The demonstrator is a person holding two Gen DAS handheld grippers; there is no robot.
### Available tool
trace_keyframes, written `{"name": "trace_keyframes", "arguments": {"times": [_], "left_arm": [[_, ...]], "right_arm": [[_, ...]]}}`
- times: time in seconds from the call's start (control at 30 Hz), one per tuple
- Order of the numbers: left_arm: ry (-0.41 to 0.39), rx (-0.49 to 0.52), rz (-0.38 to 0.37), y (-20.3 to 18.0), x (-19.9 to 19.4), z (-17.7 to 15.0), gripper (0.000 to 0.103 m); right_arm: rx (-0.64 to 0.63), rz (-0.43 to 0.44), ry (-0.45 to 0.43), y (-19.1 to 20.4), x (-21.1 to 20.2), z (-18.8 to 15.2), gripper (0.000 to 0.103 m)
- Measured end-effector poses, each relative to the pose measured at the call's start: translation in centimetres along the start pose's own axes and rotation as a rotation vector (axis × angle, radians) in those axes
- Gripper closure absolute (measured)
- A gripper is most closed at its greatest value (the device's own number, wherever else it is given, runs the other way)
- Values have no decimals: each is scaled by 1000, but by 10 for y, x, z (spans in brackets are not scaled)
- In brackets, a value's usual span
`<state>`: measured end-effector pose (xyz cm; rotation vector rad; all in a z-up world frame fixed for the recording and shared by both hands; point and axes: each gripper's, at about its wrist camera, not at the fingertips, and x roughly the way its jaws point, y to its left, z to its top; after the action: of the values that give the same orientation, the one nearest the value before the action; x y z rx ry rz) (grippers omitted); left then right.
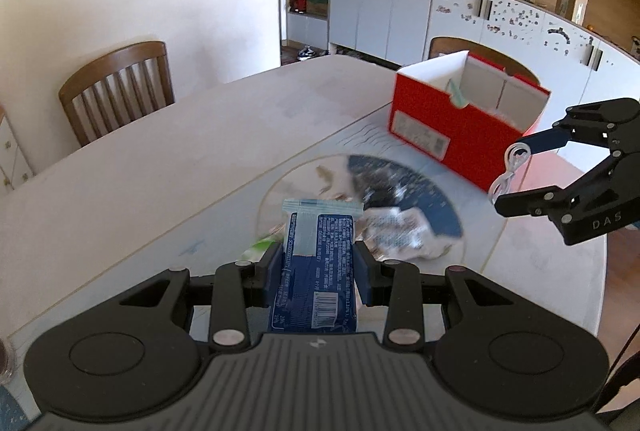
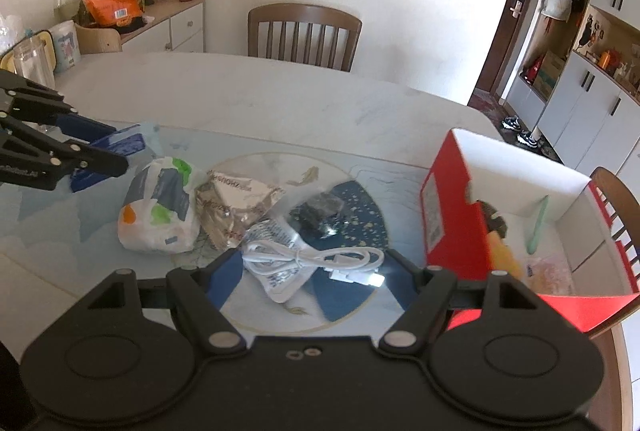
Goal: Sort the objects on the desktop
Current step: 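Lift and carry the blue bar and white cable over the shoebox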
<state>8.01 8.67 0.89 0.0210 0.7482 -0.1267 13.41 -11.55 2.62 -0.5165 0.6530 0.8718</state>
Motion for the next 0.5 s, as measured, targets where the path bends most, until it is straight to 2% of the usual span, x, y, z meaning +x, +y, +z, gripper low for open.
{"name": "trace_keyframes", "arguments": {"times": [0.5], "left_arm": [[-3,31,-28,-58,23,56,68]], "right_arm": [[67,29,-20,-83,-22,4,27]]}}
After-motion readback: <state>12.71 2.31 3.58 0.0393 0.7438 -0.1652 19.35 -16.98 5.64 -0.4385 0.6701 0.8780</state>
